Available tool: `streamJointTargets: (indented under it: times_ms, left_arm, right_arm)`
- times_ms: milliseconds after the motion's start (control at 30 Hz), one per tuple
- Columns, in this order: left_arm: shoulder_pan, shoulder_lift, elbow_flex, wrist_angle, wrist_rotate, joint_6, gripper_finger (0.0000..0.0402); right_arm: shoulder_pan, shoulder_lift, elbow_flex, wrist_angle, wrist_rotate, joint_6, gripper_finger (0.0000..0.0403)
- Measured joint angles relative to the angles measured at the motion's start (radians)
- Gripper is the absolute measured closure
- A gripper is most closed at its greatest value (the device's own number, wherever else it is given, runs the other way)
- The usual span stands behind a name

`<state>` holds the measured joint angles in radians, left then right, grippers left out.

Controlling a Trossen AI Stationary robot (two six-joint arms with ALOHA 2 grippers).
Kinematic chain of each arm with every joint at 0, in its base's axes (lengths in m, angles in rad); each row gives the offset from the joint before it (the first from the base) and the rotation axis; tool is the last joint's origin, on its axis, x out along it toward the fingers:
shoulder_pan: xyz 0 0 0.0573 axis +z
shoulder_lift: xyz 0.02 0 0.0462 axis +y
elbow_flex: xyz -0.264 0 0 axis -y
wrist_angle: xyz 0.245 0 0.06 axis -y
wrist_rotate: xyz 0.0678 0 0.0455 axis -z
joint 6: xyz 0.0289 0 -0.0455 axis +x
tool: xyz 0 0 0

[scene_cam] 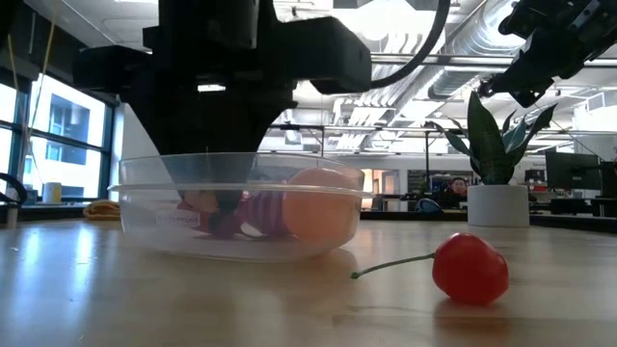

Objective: Pick and placing Produce into tupperware
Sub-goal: Put the left peach into the bin, then put the strawberry into the bin

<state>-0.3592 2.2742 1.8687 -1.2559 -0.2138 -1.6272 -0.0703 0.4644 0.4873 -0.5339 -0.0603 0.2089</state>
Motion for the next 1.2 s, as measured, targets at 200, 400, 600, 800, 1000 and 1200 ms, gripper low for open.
streamJointTargets:
  times_ms: [200, 400, 600, 800, 1000, 1200]
  left_arm:
    - [0.0, 0.0, 0.0, -0.001, 0.001, 0.0, 0.0284]
    - [0.0, 0.0, 0.0, -0.001, 0.002, 0.0, 0.0269]
    - [0.0, 0.0, 0.0, 0.0, 0.003, 0.0, 0.0263]
    - [0.0, 0.0, 0.0, -0.005, 0.0, 0.007, 0.0263]
    - [0.0, -0.015, 0.001, -0.02, -0.022, 0.008, 0.0263]
    - [-0.001, -0.037, 0.051, -0.081, -0.046, 0.012, 0.0263]
  right_arm:
    - [0.0, 0.0, 0.0, 0.0, 0.0, 0.0, 0.0402]
    - [0.0, 0.0, 0.0, 0.0, 0.0, 0.0, 0.0402]
    - [0.0, 0.0, 0.0, 0.0, 0.0, 0.0, 0.0402]
    - [0.0, 0.0, 0.0, 0.0, 0.0, 0.0, 0.0402]
    - [0.0, 0.0, 0.0, 0.0, 0.0, 0.0, 0.0402]
    - [0.0, 0.0, 0.0, -0.001, 0.0, 0.0, 0.0402]
